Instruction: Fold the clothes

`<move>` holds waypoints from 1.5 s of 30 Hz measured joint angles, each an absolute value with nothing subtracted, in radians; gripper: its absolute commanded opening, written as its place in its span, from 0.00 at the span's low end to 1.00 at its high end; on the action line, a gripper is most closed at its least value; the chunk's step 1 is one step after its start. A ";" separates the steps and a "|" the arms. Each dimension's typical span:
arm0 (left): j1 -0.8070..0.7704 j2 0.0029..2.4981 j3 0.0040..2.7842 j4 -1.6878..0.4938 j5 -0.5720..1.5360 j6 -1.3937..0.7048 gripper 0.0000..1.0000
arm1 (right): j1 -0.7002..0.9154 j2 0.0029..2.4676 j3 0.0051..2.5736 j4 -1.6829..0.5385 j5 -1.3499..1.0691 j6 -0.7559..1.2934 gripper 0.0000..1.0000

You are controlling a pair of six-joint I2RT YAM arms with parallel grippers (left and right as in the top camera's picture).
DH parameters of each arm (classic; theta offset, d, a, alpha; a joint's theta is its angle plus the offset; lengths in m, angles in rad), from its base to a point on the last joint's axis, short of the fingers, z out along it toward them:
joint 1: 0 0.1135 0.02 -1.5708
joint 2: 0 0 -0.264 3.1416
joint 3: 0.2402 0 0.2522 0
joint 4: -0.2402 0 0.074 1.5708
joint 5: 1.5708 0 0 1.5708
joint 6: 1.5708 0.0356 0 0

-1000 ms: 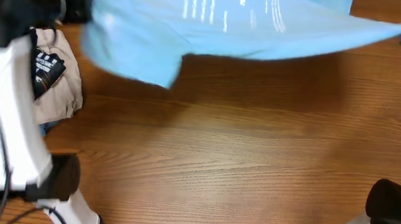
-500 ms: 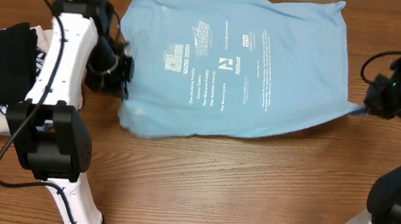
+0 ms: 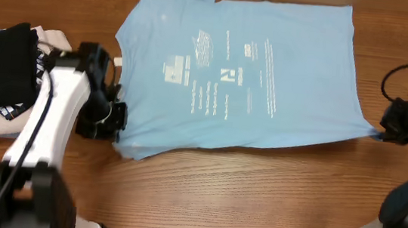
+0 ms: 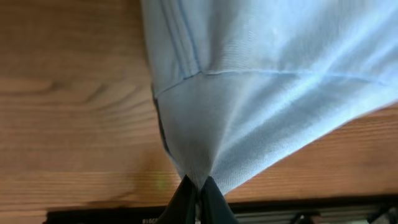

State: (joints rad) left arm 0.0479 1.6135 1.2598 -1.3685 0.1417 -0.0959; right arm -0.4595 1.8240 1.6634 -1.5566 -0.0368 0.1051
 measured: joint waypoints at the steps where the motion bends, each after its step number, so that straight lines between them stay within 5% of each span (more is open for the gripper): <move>1: 0.053 1.578 1.234 -1.359 0.140 -0.105 0.04 | -0.464 1.794 1.638 -1.544 -0.037 0.108 0.04; 13: 0.066 1.324 1.087 -1.369 0.130 -0.218 0.05 | -0.468 1.484 1.316 -1.471 -0.036 0.147 0.04; 28: 0.066 1.024 1.081 -1.423 0.067 -0.414 0.04 | -0.523 1.430 1.277 -1.446 -0.011 0.208 0.04; 45: 0.066 1.299 1.055 -1.090 0.040 -0.435 0.04 | -0.455 1.527 1.275 -1.232 -0.011 0.181 0.04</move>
